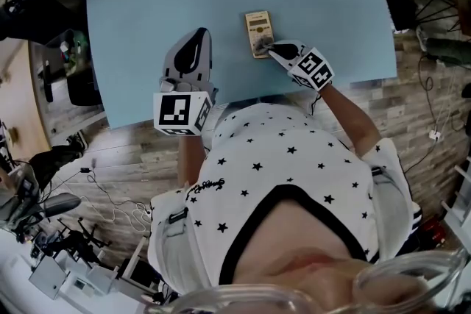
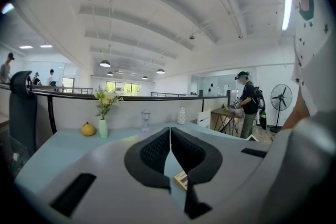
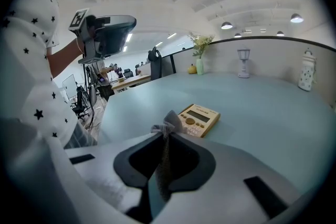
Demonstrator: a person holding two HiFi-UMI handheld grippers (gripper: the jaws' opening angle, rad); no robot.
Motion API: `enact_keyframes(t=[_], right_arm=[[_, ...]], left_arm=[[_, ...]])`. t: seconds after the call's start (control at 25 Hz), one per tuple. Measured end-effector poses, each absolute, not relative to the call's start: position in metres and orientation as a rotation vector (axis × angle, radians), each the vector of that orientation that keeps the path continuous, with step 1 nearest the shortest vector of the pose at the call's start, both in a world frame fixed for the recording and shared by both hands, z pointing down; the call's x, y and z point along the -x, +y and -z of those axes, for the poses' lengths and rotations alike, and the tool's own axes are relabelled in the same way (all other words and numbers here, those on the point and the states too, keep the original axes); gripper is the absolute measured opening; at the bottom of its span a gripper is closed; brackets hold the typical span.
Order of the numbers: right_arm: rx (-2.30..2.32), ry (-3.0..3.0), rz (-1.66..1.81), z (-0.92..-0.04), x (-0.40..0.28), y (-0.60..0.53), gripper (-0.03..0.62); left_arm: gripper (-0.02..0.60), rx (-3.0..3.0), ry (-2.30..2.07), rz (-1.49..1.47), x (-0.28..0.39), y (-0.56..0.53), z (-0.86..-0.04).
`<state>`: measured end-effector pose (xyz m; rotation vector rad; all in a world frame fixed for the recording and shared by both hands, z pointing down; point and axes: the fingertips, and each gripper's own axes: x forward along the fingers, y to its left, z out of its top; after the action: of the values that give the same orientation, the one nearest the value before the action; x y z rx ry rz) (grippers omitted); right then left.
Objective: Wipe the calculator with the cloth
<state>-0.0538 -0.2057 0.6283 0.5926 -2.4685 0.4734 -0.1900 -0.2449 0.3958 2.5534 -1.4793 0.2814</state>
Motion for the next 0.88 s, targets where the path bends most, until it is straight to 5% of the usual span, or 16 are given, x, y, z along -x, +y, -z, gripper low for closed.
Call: enact_keyframes(t=[0.88], right_arm=[[-0.56, -2.485, -0.528, -0.625, 0.056, -0.182, 0.032]], left_arm=[[0.032, -2.578, -1.448, -0.29, 0.183, -0.248, -0.396]])
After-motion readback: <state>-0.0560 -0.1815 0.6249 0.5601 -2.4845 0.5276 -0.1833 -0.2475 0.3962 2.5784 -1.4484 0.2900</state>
